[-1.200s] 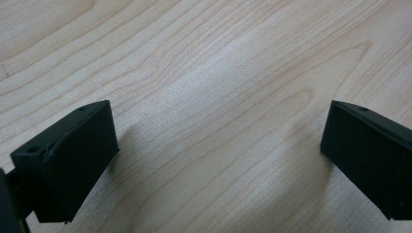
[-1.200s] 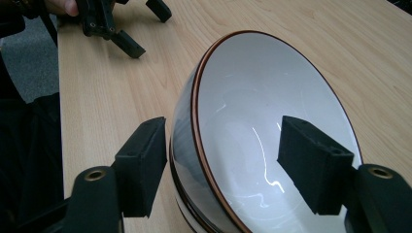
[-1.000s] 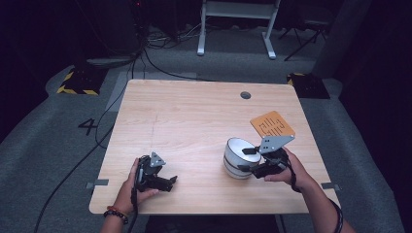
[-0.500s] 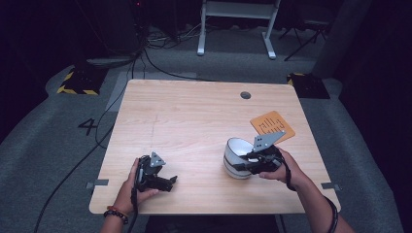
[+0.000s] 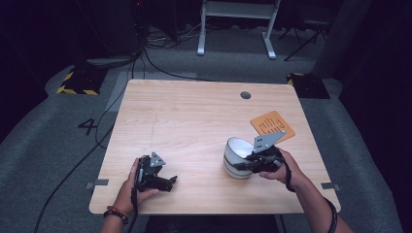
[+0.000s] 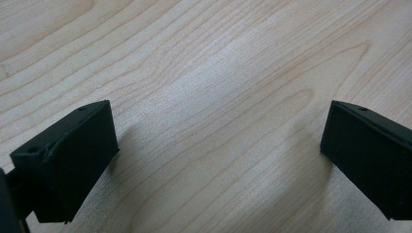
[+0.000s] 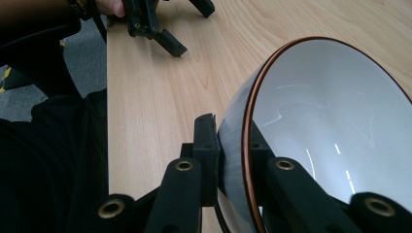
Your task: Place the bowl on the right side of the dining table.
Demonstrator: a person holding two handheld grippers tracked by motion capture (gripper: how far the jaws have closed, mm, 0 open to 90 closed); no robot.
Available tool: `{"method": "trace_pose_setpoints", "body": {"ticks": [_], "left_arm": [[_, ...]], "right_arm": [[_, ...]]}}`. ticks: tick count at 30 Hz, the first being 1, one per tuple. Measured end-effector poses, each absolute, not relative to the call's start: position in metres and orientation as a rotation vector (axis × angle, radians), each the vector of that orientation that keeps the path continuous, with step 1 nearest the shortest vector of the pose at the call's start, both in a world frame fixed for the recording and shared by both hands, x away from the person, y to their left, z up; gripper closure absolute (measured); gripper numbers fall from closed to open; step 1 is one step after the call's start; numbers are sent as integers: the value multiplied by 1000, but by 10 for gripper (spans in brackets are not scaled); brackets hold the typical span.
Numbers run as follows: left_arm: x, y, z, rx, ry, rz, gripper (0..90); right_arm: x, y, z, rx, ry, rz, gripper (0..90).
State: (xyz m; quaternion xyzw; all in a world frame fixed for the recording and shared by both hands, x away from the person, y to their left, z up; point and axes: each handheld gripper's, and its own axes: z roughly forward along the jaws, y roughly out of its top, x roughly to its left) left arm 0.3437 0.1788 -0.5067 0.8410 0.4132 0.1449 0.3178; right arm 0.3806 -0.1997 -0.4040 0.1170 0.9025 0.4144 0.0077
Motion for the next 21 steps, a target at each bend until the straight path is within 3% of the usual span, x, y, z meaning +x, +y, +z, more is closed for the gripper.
{"method": "trace_pose_setpoints", "body": {"ticks": [21], "left_arm": [[344, 179, -507, 2216, 1084, 385, 1]], "right_arm": [[374, -218, -388, 383, 2704, 1382, 816]]}}
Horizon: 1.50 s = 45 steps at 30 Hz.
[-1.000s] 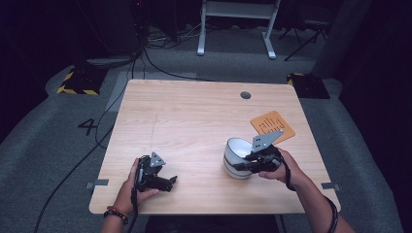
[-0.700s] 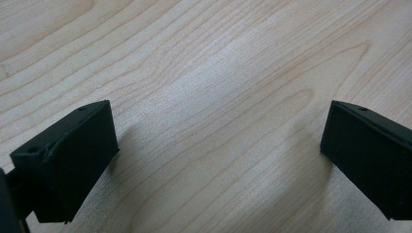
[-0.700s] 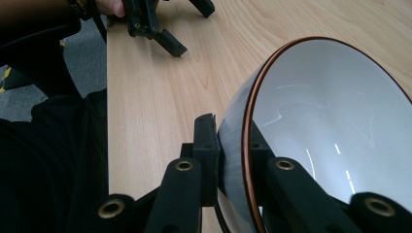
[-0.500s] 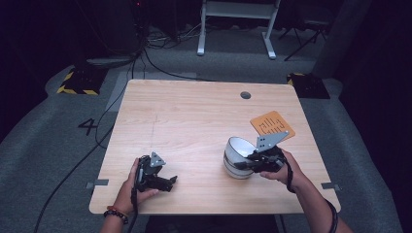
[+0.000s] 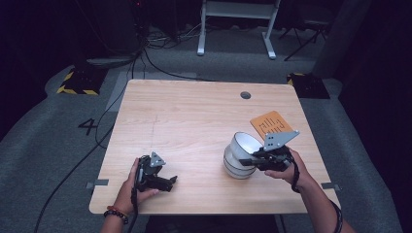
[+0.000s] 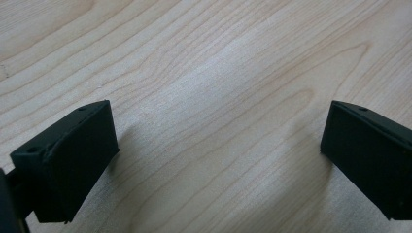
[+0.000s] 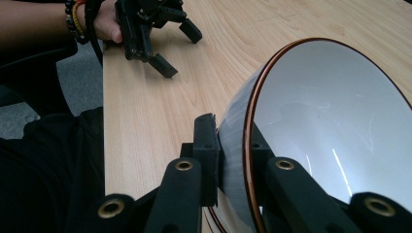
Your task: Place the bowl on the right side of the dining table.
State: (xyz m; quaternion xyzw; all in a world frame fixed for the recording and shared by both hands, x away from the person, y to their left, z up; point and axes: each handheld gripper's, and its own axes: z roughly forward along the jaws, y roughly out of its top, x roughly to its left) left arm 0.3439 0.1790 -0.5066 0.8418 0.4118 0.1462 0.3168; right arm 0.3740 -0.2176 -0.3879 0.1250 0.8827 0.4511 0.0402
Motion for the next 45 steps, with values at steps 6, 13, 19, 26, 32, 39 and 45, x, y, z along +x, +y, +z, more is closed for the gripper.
{"method": "trace_pose_setpoints", "body": {"ticks": [6, 13, 19, 26, 32, 39, 45], "left_arm": [[344, 179, -506, 2218, 1086, 390, 1], [344, 179, -507, 2216, 1085, 388, 1], [344, 179, -506, 2216, 1085, 389, 1], [344, 179, -506, 2216, 1086, 388, 1], [344, 179, -506, 2217, 1085, 391, 1], [344, 179, -507, 2216, 1085, 385, 1], [344, 179, -506, 2217, 1086, 392, 1]], "right_arm": [[373, -221, -385, 398, 2689, 1391, 816], [370, -226, -378, 407, 2655, 1414, 816], [370, -235, -372, 423, 2612, 1427, 816], [371, -244, -367, 441, 2588, 1416, 815], [372, -252, -364, 461, 2552, 1408, 816], [374, -262, -362, 507, 2523, 1390, 816], [377, -272, -360, 539, 2492, 1377, 816]]}}
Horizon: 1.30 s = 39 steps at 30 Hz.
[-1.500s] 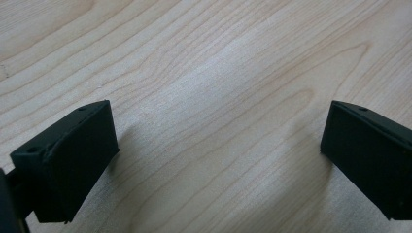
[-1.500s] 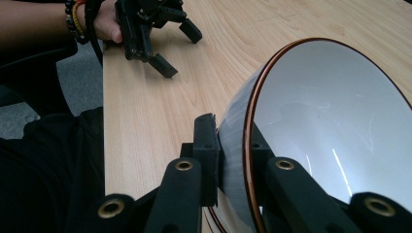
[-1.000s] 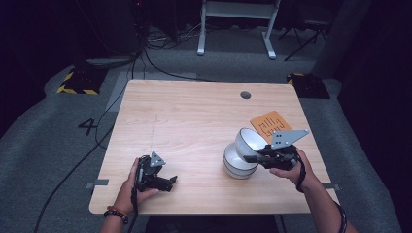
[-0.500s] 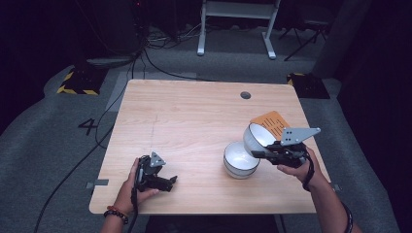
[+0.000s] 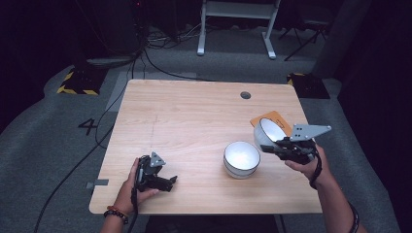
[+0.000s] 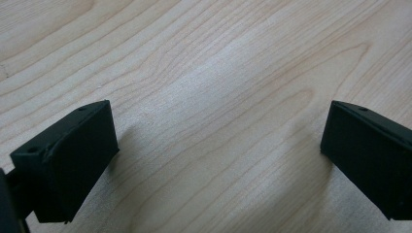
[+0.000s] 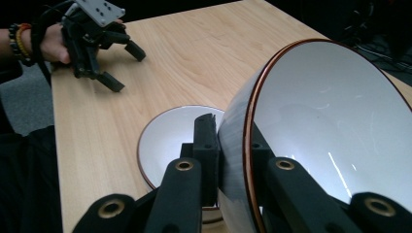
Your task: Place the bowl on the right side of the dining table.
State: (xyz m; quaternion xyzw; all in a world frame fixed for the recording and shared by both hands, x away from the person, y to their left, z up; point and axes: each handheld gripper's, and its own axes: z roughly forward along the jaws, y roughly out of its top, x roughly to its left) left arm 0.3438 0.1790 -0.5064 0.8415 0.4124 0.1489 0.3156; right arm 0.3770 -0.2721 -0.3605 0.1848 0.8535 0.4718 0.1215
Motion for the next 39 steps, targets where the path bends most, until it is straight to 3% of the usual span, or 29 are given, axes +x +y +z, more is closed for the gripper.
{"method": "trace_pose_setpoints", "body": {"ticks": [39], "left_arm": [[344, 179, -506, 2217, 1086, 391, 1]], "right_arm": [[395, -303, -361, 666, 2400, 1267, 816]]}}
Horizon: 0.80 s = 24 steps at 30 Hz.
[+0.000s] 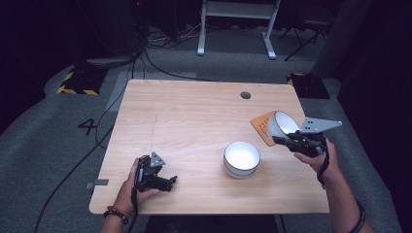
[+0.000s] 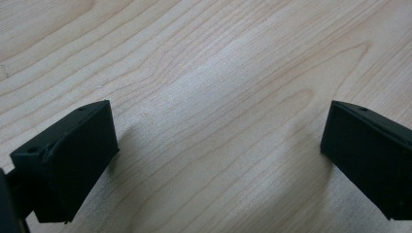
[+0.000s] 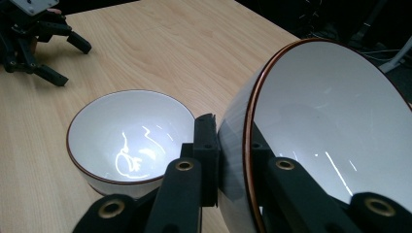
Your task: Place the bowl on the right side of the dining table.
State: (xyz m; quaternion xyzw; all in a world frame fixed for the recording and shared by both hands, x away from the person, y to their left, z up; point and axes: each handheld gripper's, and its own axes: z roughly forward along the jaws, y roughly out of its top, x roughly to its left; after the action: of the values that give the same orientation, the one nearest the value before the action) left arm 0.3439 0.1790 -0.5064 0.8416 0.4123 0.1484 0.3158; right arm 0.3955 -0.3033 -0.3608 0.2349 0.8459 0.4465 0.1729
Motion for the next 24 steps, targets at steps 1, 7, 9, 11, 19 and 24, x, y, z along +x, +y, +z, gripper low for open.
{"method": "trace_pose_setpoints", "body": {"ticks": [1, 7, 9, 11, 19, 24], "left_arm": [[344, 179, -507, 2216, 1084, 384, 1], [344, 179, -507, 2217, 1084, 387, 1], [344, 179, -507, 2216, 1085, 385, 1], [344, 179, -507, 2217, 1084, 387, 1], [344, 179, -506, 2217, 1085, 392, 1], [344, 179, -506, 2219, 1084, 383, 1]], "right_arm": [[397, -304, -362, 676, 2398, 1269, 816], [404, -306, -367, 707, 2392, 1242, 816], [407, -307, -368, 711, 2388, 1225, 816], [410, -308, -370, 724, 2388, 1218, 816], [419, -307, -376, 743, 2387, 1194, 816], [425, -307, -380, 757, 2384, 1161, 816]]}}
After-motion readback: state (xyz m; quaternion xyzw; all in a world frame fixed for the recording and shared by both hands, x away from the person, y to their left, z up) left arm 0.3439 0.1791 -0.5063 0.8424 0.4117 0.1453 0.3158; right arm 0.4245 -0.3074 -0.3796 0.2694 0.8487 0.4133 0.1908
